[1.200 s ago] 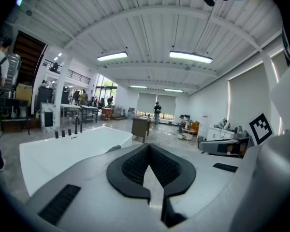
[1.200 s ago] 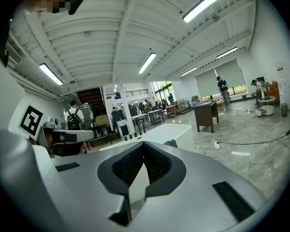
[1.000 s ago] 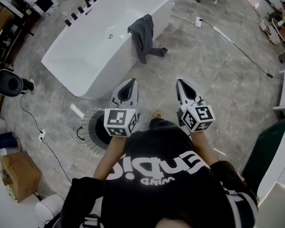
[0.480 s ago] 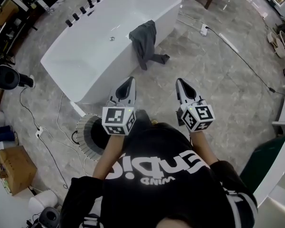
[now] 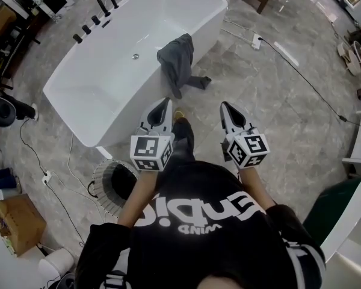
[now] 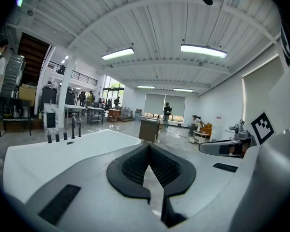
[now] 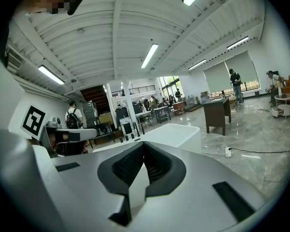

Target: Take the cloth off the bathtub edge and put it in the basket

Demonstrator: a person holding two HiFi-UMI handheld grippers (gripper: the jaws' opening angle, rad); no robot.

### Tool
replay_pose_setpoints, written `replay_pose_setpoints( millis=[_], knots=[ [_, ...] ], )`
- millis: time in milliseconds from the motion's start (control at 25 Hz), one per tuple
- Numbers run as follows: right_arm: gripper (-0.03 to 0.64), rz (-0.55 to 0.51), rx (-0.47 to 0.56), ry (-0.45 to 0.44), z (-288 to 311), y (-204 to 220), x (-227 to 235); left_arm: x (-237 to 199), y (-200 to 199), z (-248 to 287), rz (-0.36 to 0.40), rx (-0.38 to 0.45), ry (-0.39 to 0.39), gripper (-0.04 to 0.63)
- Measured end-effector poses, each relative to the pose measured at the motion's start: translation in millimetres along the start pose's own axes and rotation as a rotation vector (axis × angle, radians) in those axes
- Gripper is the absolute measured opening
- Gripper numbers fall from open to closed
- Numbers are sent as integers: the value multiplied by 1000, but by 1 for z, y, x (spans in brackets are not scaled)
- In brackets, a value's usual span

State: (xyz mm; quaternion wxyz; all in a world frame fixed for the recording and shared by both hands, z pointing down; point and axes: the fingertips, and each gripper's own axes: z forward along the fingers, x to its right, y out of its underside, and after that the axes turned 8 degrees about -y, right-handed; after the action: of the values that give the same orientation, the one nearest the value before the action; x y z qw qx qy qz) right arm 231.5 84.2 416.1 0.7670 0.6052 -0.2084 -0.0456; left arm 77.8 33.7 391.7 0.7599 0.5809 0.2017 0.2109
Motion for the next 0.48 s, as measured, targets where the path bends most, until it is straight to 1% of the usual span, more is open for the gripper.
replay_pose_setpoints(
  millis=[280, 480],
  knots=[
    [12, -8, -12, 13, 74, -27, 50, -27, -26, 90, 9, 17, 49, 13],
    [12, -2, -14, 30, 130, -56, 87, -51, -50, 161, 15, 5, 72, 12]
  ],
)
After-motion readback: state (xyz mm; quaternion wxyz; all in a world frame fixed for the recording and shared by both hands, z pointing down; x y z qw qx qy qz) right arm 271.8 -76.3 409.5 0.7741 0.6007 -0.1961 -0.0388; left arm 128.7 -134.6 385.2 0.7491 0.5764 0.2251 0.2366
